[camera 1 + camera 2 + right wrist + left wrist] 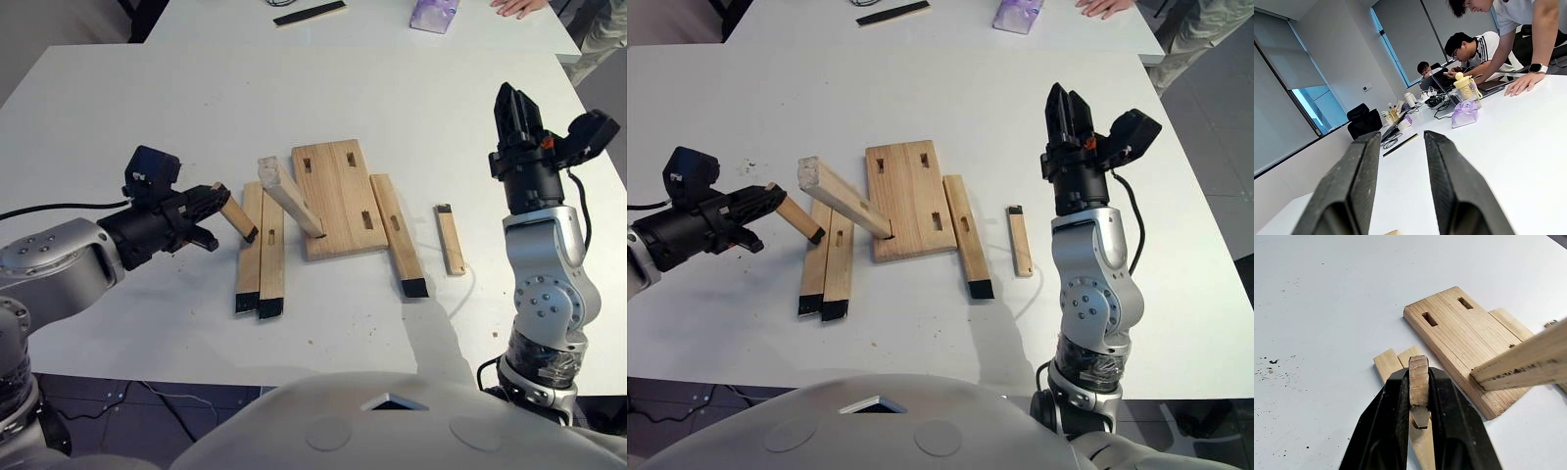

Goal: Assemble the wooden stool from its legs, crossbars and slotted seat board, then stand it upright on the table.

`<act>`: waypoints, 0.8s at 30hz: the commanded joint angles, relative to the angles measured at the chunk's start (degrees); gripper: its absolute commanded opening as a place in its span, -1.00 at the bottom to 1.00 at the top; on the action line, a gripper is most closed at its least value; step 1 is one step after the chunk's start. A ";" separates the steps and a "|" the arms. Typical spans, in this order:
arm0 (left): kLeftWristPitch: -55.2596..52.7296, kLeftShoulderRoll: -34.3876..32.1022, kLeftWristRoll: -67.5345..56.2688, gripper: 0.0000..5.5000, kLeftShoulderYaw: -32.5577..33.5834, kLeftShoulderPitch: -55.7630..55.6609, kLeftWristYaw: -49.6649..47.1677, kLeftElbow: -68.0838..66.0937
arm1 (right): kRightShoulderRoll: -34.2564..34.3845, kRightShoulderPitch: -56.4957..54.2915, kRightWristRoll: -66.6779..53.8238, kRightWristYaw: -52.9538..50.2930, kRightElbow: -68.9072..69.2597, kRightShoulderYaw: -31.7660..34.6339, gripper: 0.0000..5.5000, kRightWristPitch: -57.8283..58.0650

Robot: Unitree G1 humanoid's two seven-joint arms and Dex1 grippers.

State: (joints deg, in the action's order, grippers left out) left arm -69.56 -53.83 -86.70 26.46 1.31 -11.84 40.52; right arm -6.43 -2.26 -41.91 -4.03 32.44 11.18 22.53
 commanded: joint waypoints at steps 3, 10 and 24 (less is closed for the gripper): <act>2.83 -2.60 -2.03 -0.84 -1.56 1.99 -4.83 -0.41 | 1.35 0.20 2.06 0.29 -0.90 -0.81 -0.42 -0.78; 7.31 -2.37 -3.83 -0.84 -3.60 3.60 -11.09 -0.56 | 2.52 0.26 3.86 0.94 -1.17 -1.62 -0.42 -1.21; 13.99 -5.65 -10.20 -0.84 -8.42 2.69 -18.34 -2.57 | 3.53 -0.45 5.63 1.74 -1.66 -2.69 -0.42 -0.92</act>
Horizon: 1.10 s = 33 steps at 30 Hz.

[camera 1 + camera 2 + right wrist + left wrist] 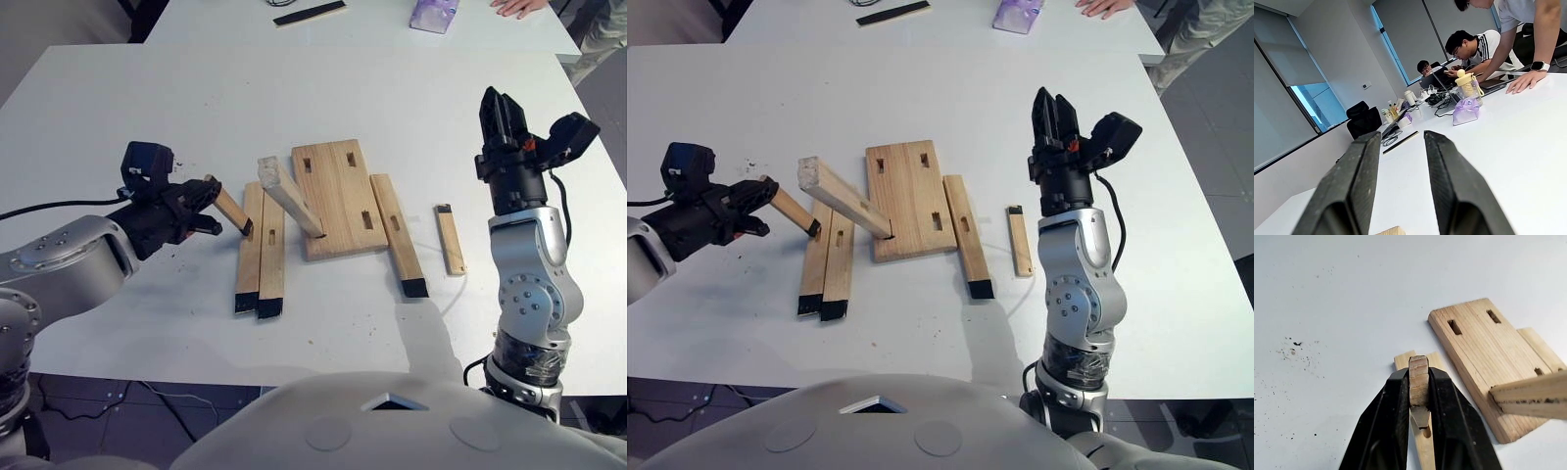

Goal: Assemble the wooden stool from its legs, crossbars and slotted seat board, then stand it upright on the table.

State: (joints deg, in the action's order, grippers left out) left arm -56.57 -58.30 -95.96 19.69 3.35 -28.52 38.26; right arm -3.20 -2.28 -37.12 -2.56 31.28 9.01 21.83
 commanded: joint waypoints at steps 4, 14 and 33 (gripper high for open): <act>2.23 -1.40 -2.52 -0.84 -2.70 2.39 -3.25 0.29 | 0.48 -0.76 1.53 0.40 -0.55 -1.11 -0.42 0.09; 3.78 -4.97 -3.45 -0.84 -2.93 5.72 -3.95 0.67 | 0.22 -0.08 4.17 0.42 0.19 -2.57 -0.42 0.05; 4.03 -7.18 6.53 -0.84 -3.03 6.08 3.03 1.51 | 0.67 0.50 9.73 1.34 0.25 -4.01 -0.42 -1.55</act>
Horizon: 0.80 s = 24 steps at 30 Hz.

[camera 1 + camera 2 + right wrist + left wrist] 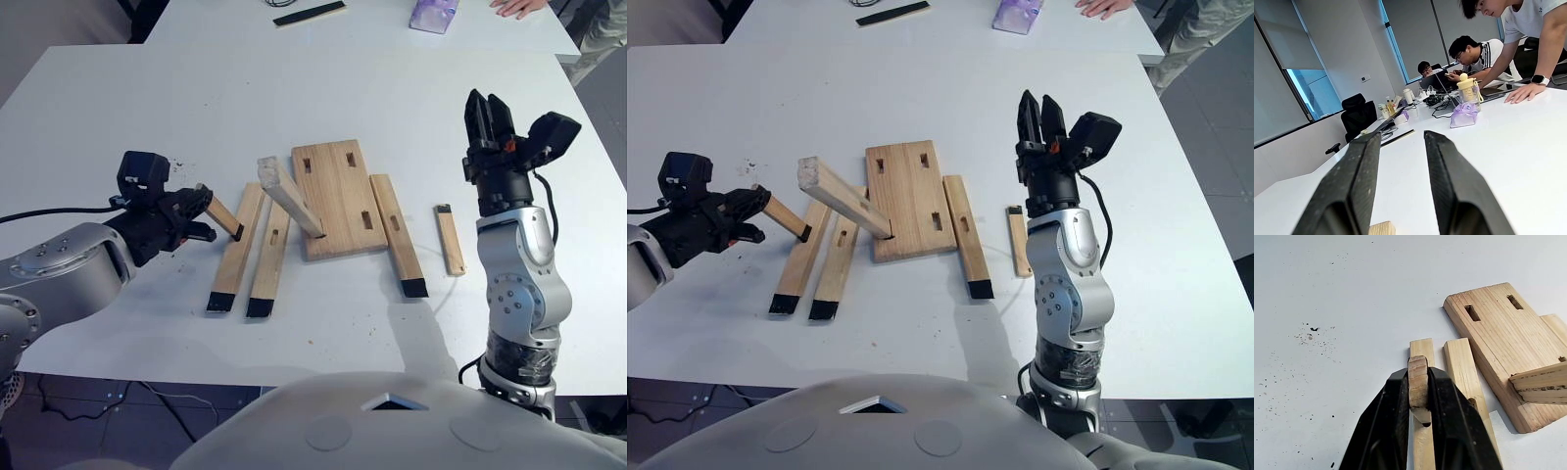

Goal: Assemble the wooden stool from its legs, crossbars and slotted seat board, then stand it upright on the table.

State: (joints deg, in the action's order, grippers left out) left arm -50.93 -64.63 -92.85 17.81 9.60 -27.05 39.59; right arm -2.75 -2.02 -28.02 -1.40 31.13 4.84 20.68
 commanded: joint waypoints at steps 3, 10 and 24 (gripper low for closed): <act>-1.54 0.40 11.52 -0.84 -3.45 0.45 4.50 1.32 | 0.04 -0.20 1.17 0.42 0.07 -0.34 -0.42 -0.28; 0.37 6.59 27.24 -0.84 -8.35 6.14 10.89 0.71 | -0.40 -0.72 1.70 1.46 -0.44 -0.52 -0.42 0.49; 4.03 15.56 43.96 -0.84 -7.55 16.51 20.15 1.24 | -2.67 -3.07 1.30 4.20 -2.38 0.28 -0.42 2.66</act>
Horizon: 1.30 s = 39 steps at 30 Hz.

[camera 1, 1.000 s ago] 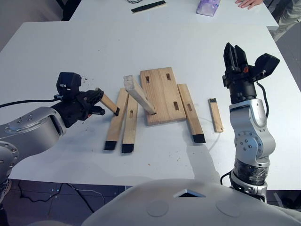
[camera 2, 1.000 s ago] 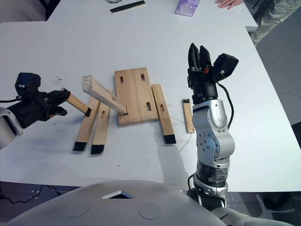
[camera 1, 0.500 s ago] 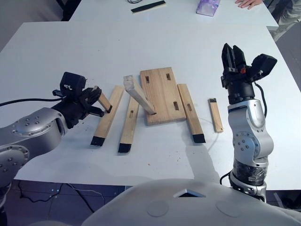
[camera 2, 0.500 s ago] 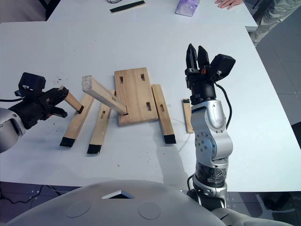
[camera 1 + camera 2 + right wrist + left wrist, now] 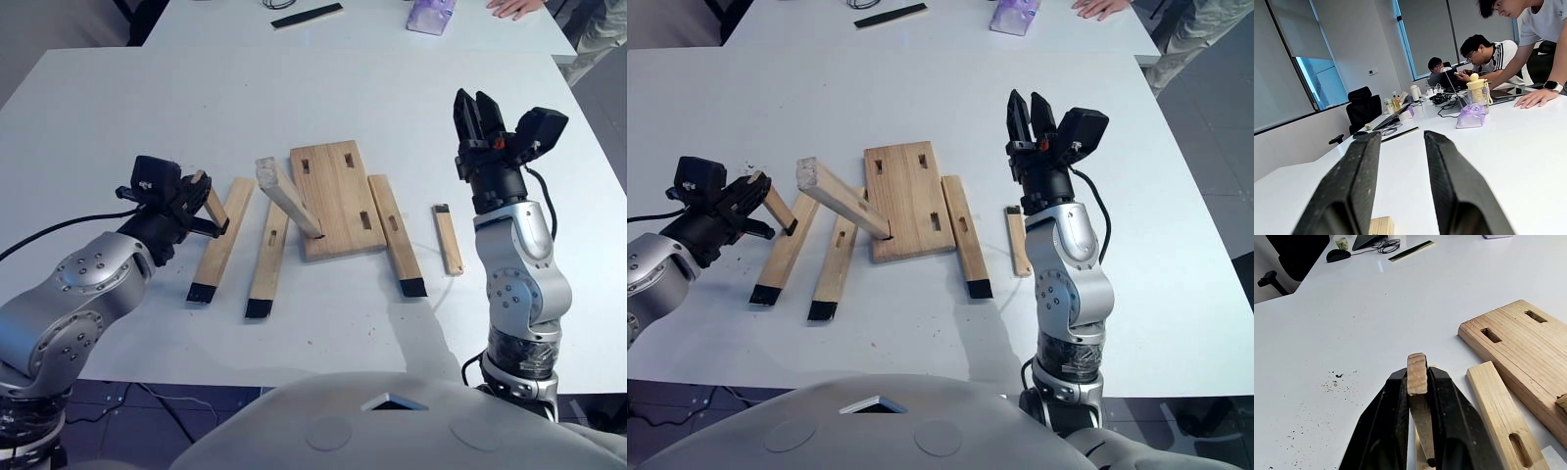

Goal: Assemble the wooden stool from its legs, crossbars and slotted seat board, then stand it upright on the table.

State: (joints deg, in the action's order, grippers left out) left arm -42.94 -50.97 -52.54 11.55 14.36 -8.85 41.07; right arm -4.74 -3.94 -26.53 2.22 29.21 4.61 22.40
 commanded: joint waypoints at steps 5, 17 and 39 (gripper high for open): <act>0.61 5.48 10.30 -0.84 -1.87 18.02 4.09 0.18 | -1.34 -1.86 -0.27 1.54 -1.51 0.92 -0.42 0.89; 9.11 14.65 22.12 -0.84 -3.85 15.05 8.39 -5.81 | -3.86 -5.43 -0.46 4.94 -4.12 0.55 -0.42 2.22; 8.66 19.33 29.61 -0.15 0.05 2.25 13.39 -10.85 | -4.39 -8.59 -0.46 6.44 -5.49 0.97 -0.42 2.74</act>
State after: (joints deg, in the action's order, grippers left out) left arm -33.81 -31.93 -24.58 10.94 17.41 4.05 30.49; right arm -9.04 -11.92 -26.84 8.47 23.93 5.02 24.76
